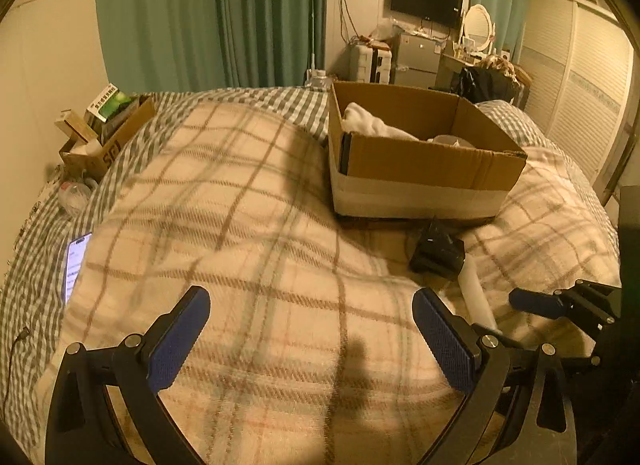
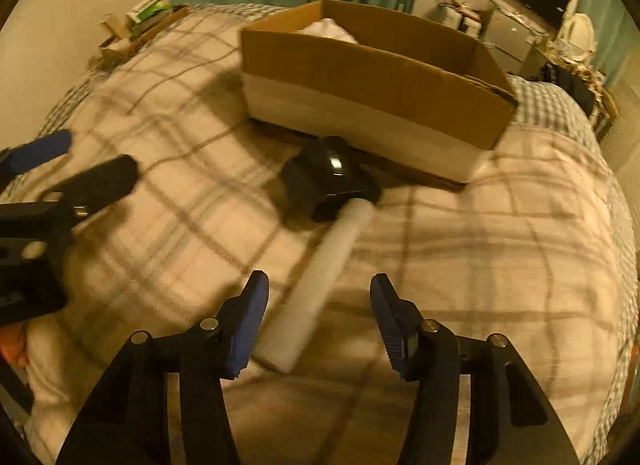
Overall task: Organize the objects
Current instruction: 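Grasp the white tube with the right tool while the left tool grasps the black cup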
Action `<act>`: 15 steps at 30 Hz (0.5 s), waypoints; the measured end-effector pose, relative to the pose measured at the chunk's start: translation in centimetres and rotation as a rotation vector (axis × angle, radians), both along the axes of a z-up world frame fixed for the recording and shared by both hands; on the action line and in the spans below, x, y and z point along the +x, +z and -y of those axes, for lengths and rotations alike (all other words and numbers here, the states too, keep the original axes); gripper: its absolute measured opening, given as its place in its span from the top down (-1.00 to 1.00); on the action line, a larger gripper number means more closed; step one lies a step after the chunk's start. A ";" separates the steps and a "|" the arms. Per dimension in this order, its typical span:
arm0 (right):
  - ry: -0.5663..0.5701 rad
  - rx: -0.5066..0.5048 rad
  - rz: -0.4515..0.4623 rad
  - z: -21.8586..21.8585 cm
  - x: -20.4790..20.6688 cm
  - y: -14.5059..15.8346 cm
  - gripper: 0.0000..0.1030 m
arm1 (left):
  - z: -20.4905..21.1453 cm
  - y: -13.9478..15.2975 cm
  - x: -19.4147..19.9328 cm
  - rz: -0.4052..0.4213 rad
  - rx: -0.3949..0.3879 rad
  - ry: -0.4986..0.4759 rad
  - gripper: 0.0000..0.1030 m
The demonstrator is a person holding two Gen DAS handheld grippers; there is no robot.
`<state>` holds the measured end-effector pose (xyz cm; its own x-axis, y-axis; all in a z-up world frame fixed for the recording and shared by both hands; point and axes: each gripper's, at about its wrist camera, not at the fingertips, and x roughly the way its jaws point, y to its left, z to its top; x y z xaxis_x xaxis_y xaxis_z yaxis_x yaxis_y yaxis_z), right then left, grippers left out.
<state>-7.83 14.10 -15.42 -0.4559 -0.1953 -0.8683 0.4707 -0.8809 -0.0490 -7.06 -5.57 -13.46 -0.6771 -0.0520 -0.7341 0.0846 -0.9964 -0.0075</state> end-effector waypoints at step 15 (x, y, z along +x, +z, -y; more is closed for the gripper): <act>-0.063 -0.108 -0.040 -3.7 0.2 4.0 0.69 | -2.9 1.0 -0.7 0.009 -0.031 -0.081 -1.00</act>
<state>-7.58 17.80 -11.42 -0.5041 -0.2562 -0.8248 0.4139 -0.9098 0.0297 -7.74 -2.72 -12.49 -0.6733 -0.0204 -0.7391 0.0041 -0.9997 0.0239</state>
